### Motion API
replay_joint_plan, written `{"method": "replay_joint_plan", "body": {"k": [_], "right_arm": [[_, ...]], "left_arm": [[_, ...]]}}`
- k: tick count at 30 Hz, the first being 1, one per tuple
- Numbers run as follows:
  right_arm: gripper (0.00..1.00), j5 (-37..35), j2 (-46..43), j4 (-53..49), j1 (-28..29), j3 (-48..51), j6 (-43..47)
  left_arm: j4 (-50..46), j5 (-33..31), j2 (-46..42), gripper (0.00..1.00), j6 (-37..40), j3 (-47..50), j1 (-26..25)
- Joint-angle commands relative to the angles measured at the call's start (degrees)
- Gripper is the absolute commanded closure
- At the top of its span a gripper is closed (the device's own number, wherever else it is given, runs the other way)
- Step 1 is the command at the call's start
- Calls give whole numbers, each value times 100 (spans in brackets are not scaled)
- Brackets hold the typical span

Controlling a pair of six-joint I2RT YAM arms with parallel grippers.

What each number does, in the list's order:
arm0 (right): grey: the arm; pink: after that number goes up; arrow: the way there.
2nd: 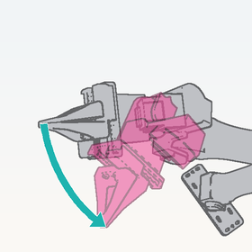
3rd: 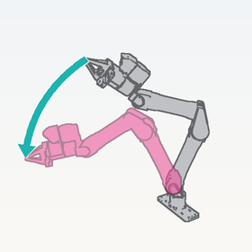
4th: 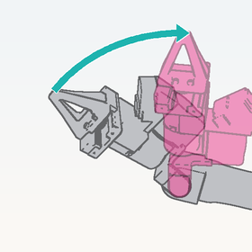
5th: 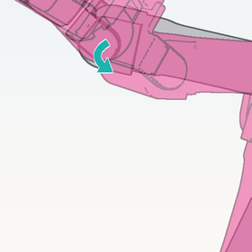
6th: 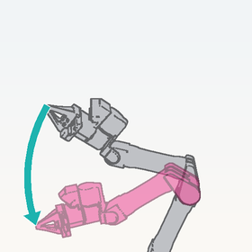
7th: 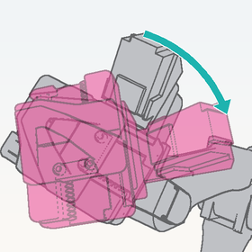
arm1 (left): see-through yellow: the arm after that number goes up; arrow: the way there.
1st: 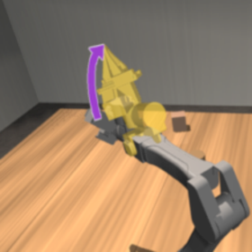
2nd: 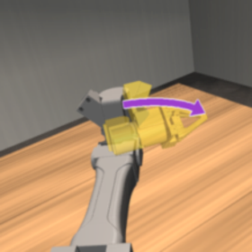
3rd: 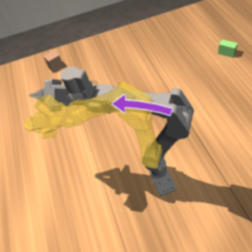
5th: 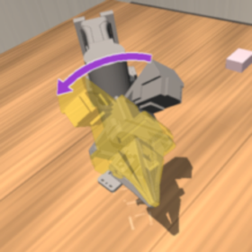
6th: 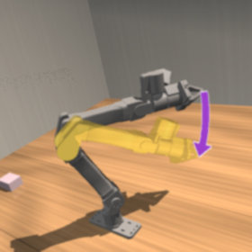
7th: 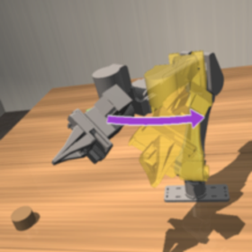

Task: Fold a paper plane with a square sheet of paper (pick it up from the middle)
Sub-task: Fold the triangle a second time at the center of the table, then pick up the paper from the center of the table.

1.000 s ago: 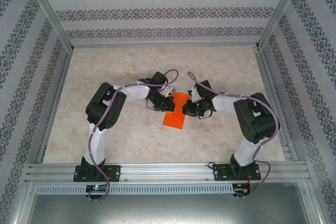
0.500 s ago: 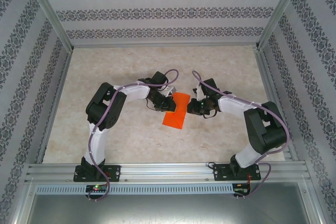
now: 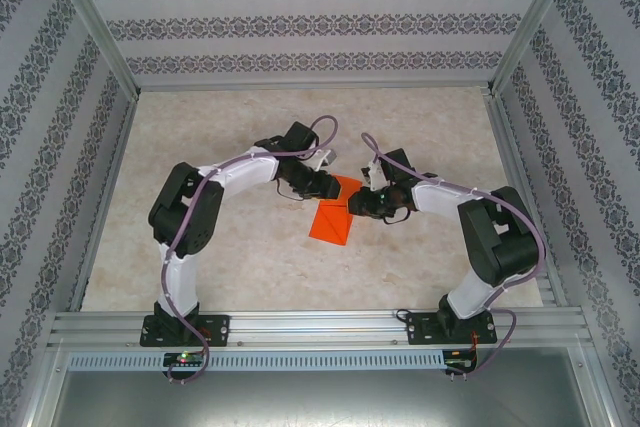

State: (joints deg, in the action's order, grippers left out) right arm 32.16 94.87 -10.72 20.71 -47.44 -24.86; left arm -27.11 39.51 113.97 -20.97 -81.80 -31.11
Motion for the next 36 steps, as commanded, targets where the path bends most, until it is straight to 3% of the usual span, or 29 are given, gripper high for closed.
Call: {"method": "replay_joint_plan", "body": {"k": [1,13,22,25,30,36], "right_arm": [[68,365,7,301,61,-132,34],[58,590,-575,414,109,147,-68],[59,701,265,270,371,-300,208],[63,790,412,206,501,-405,276],[85,936,420,506,429,-234,132],[95,1314,143,930,238,-1,-106]], "left_arm": [[-259,-226,-292,55,164,164,138],[-57,-544,-1004,43,147,863,395],[670,-567,-1711,36,-243,1575,473],[910,-537,-1861,36,-403,1798,509],[1484,-312,-1924,35,-720,2138,527],[2292,-3,-1878,35,-1181,2433,527]]}}
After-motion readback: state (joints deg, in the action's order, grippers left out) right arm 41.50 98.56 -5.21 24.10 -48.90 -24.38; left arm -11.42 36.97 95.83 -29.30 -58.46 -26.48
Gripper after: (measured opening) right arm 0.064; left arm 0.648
